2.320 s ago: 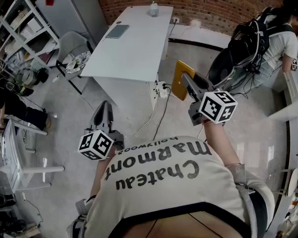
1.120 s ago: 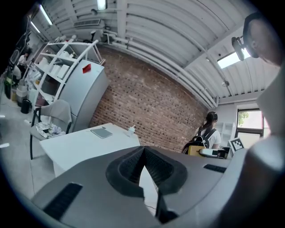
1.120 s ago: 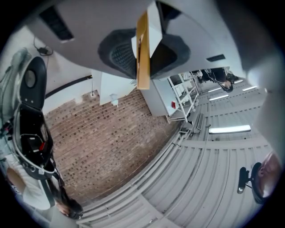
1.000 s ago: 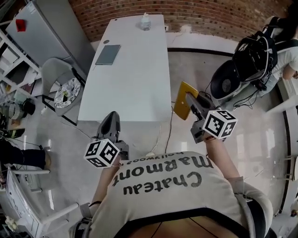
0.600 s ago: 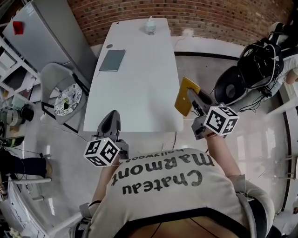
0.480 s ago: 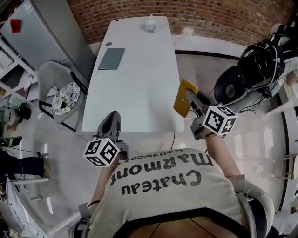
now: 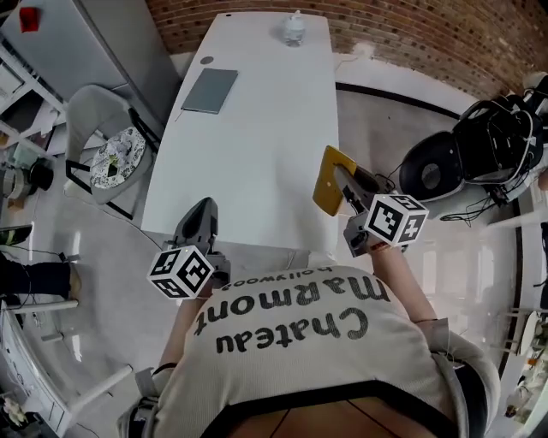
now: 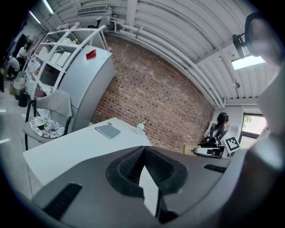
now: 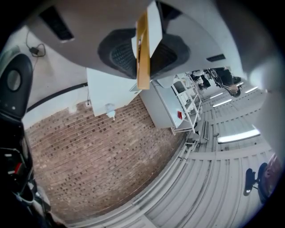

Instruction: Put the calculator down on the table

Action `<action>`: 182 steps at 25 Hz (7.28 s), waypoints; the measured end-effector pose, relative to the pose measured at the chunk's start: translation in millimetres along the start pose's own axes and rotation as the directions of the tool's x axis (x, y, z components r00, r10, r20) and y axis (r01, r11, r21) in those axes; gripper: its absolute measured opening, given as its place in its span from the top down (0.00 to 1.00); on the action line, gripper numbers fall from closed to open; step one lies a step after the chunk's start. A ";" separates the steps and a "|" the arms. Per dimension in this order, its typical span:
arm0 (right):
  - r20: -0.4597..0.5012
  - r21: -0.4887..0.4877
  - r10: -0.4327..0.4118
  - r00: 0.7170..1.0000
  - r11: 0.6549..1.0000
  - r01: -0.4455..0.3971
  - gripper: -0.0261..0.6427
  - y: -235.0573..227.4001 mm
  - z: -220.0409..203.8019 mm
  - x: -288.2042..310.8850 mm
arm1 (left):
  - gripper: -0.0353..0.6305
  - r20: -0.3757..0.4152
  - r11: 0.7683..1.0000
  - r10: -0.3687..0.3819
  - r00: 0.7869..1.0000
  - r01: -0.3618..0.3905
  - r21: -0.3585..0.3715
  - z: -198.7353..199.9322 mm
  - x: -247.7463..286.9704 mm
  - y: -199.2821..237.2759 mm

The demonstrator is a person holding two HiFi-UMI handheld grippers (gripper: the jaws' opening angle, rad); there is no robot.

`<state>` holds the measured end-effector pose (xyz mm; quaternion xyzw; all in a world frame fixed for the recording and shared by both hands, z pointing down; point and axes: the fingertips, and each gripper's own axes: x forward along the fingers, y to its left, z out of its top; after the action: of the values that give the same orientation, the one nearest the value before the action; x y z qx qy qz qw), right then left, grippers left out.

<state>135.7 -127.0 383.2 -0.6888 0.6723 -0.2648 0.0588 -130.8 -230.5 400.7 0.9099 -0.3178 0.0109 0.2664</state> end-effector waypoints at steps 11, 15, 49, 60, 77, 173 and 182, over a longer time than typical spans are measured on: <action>-0.094 -0.055 0.170 0.981 0.983 -0.176 0.83 -53.6 50.5 64.5 | 0.94 0.072 0.982 0.179 0.981 -0.175 -0.070 -5.4 53.5 -17.5; -0.159 -0.057 0.226 0.961 0.970 -0.238 0.83 -76.1 55.9 90.1 | 0.94 0.100 0.965 0.251 0.963 -0.240 -0.108 -14.9 61.0 -26.5; -0.410 -0.252 0.397 0.821 0.816 -0.521 0.82 -71.5 -7.0 266.8 | 0.94 0.212 0.692 0.720 0.661 -0.655 -0.304 -37.0 -8.2 -13.4; -0.426 -0.304 0.437 0.792 0.755 -0.581 0.82 -81.7 -10.5 240.7 | 0.94 0.212 0.743 0.666 0.715 -0.612 -0.272 -30.5 25.3 -19.0; -0.466 -0.417 0.398 0.790 0.689 -0.593 0.81 -73.0 -27.4 215.6 | 0.94 0.213 0.757 0.648 0.732 -0.586 -0.288 -35.9 13.9 -19.3; -0.456 -0.426 -0.190 0.869 0.904 -0.026 0.63 -210.7 -52.4 256.4 | 0.94 0.063 0.798 0.577 0.814 -0.546 -0.254 -59.6 -39.0 -23.3; -0.479 -0.410 -0.256 0.840 0.911 0.044 0.63 -213.9 -53.0 254.9 | 0.94 0.098 0.757 0.626 0.774 -0.573 -0.314 -83.9 -107.5 -19.5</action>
<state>292.4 -337.4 594.6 -0.6401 0.6440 -0.3091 -0.2829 -192.6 -114.9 443.1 0.7113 -0.6165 -0.0368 0.3357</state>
